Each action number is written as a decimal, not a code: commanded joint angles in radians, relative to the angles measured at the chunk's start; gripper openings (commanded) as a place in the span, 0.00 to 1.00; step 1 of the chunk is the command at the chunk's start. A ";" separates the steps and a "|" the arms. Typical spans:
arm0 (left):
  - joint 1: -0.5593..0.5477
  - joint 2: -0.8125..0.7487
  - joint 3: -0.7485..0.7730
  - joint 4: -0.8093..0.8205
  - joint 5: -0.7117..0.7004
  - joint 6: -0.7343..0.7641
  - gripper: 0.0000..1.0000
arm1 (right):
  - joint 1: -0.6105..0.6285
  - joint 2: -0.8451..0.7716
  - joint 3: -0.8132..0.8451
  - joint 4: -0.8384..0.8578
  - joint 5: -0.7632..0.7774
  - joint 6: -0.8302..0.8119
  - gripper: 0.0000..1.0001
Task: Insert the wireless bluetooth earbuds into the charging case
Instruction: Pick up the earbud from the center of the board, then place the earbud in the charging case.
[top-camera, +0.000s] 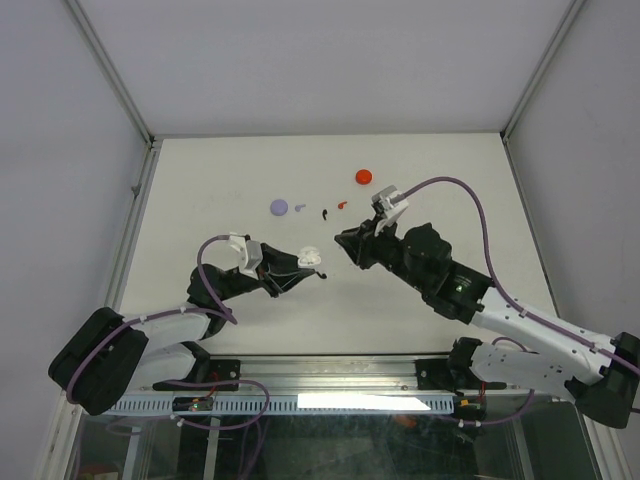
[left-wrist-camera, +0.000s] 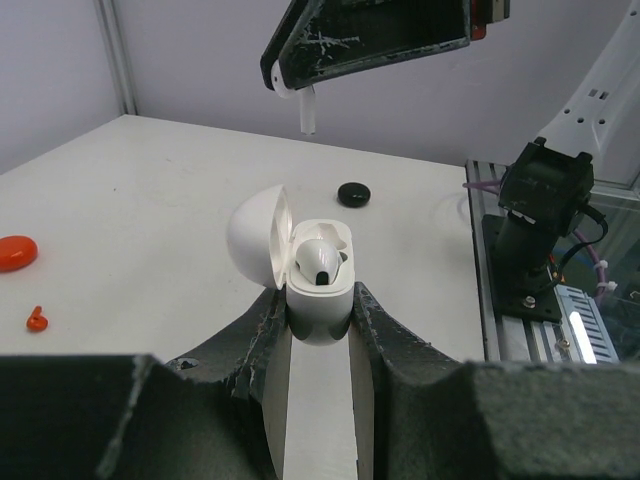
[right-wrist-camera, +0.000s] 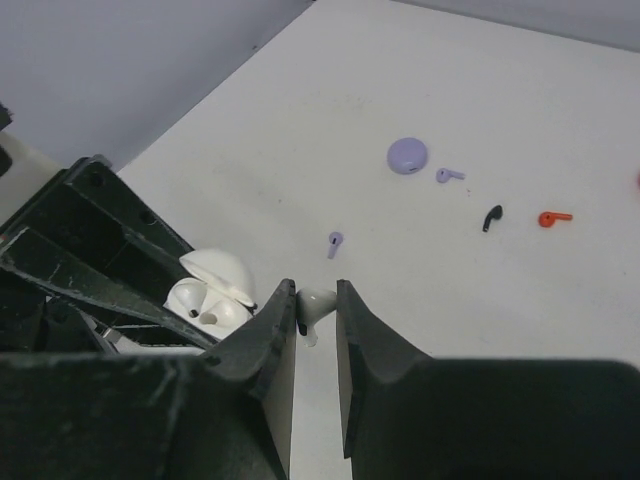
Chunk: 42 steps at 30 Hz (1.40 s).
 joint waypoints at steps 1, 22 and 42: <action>0.009 0.010 0.030 0.099 -0.010 -0.033 0.00 | 0.059 -0.026 -0.036 0.216 0.012 -0.049 0.16; 0.008 0.003 0.026 0.133 -0.031 -0.073 0.00 | 0.190 0.101 -0.047 0.366 0.034 -0.114 0.16; 0.008 -0.004 0.025 0.121 -0.073 -0.101 0.00 | 0.213 0.155 -0.030 0.345 0.051 -0.125 0.17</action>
